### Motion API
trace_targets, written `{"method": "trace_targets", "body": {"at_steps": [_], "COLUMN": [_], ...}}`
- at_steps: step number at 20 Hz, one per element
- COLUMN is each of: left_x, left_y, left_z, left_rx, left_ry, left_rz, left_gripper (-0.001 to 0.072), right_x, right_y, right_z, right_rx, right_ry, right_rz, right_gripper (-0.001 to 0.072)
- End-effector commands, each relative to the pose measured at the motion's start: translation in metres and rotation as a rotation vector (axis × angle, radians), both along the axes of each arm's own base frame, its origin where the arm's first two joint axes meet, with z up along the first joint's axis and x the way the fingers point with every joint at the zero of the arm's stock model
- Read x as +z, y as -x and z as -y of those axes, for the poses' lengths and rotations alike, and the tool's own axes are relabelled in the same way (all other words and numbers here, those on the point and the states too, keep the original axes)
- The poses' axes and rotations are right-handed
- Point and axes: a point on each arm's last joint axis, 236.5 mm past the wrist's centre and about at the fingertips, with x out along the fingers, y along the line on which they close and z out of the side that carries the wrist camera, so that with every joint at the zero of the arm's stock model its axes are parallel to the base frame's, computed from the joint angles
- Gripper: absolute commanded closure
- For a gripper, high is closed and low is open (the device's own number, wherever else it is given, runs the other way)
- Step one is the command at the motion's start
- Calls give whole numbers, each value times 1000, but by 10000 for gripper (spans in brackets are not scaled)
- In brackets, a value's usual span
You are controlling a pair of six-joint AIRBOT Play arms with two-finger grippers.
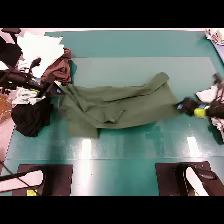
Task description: Fold the shirts.
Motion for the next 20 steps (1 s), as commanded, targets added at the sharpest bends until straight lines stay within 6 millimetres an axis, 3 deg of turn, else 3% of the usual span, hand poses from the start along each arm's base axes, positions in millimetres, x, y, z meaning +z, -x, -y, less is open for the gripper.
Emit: {"method": "trace_targets", "body": {"at_steps": [1,2,4,5,7,9,11,12,15,16,18,20], "left_x": [95,130,219,260,324,382,393,388,336,328,341,354], "left_y": [11,18,43,61,99,137,146,146,131,130,140,172], "left_z": [21,25,36,34,21,-10,-75,-81,-51,-38,-17,0], "left_rx": [123,162,218,248,330,477,752,774,626,575,498,434], "left_ry": [142,192,312,310,222,76,-107,-128,-104,-73,-12,5], "left_rz": [162,239,470,594,810,1027,1041,1008,779,730,770,799], "left_gripper": [680,680,681,681,682,683,683,683,682,682,682,681], "right_x": [121,163,246,288,351,395,400,389,337,325,320,337], "right_y": [-7,-2,17,28,55,78,66,55,29,26,40,73], "right_z": [-4,-8,-13,-4,25,40,60,62,33,30,26,25], "right_rx": [90,116,164,129,31,-8,-56,-39,94,109,145,141], "right_ry": [28,75,237,364,628,769,815,833,827,827,804,702], "right_rz": [276,367,586,693,811,894,862,816,691,654,653,718], "right_gripper": [696,696,696,696,696,696,697,697,696,696,696,696]}}
